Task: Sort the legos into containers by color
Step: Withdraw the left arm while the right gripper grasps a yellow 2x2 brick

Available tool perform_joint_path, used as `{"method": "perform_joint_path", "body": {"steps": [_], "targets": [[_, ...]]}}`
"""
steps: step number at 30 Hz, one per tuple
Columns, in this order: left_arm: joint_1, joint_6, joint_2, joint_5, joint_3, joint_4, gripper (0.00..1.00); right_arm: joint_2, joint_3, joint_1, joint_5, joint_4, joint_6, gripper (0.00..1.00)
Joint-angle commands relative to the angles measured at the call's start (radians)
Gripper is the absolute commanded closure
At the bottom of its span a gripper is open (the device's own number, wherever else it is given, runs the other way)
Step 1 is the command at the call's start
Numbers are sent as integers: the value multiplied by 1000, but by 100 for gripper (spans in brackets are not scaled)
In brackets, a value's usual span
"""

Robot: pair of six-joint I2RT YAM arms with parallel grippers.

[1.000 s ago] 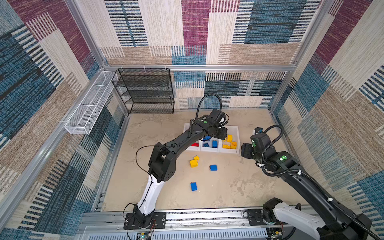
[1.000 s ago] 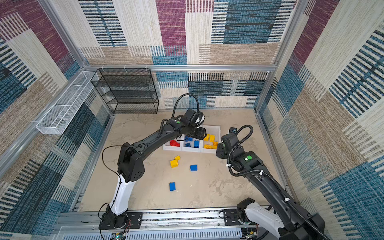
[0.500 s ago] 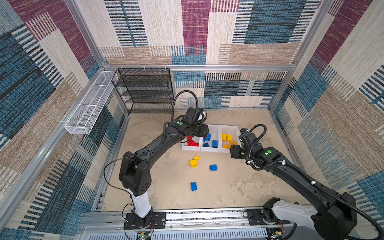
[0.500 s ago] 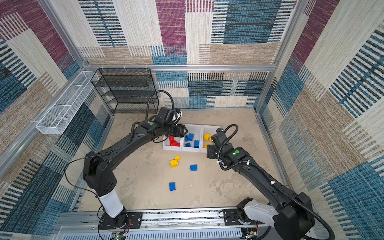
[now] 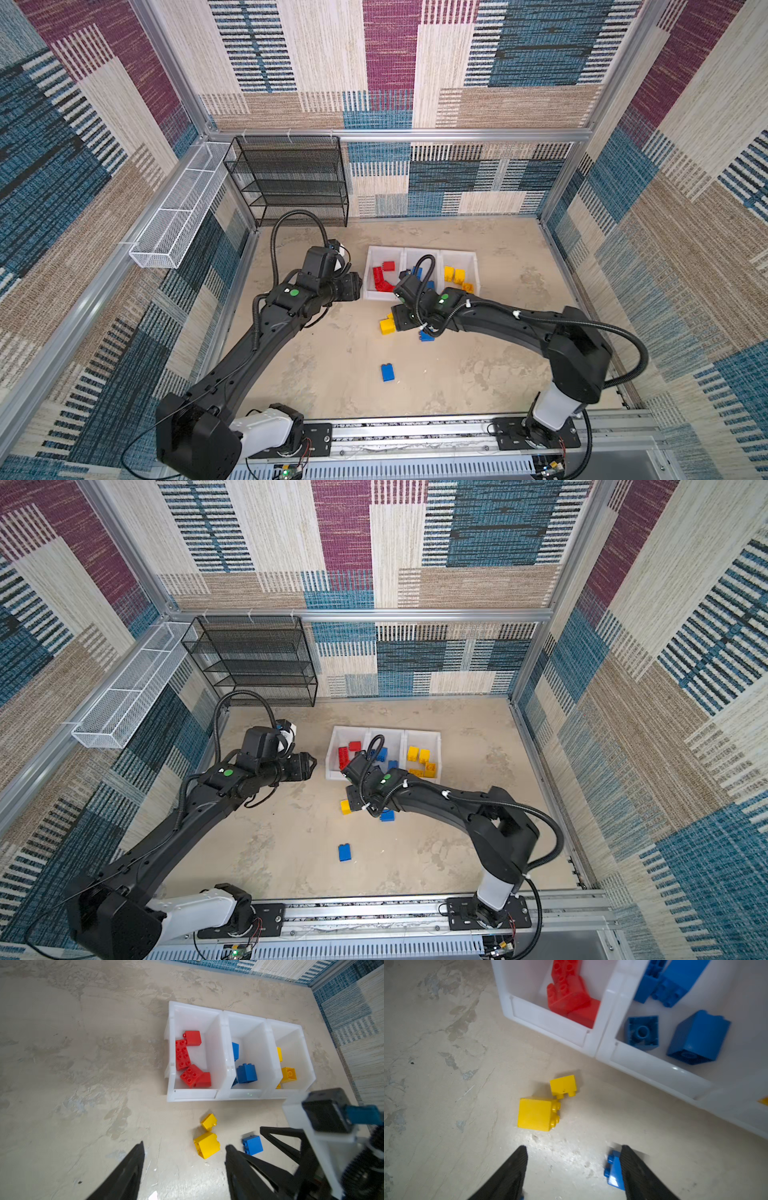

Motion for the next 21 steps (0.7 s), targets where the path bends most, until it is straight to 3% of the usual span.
{"method": "perform_joint_path", "body": {"steps": [1, 9, 21], "targets": [[9, -46, -75, -30, -79, -10, 33, 86, 72, 25, -8, 21, 9, 27], [10, -78, -163, -5, -172, -48, 33, 219, 152, 32, -18, 15, 2, 28], [10, -98, -178, 14, -208, -55, 33, 236, 127, 32, -33, 40, 21, 49]]}}
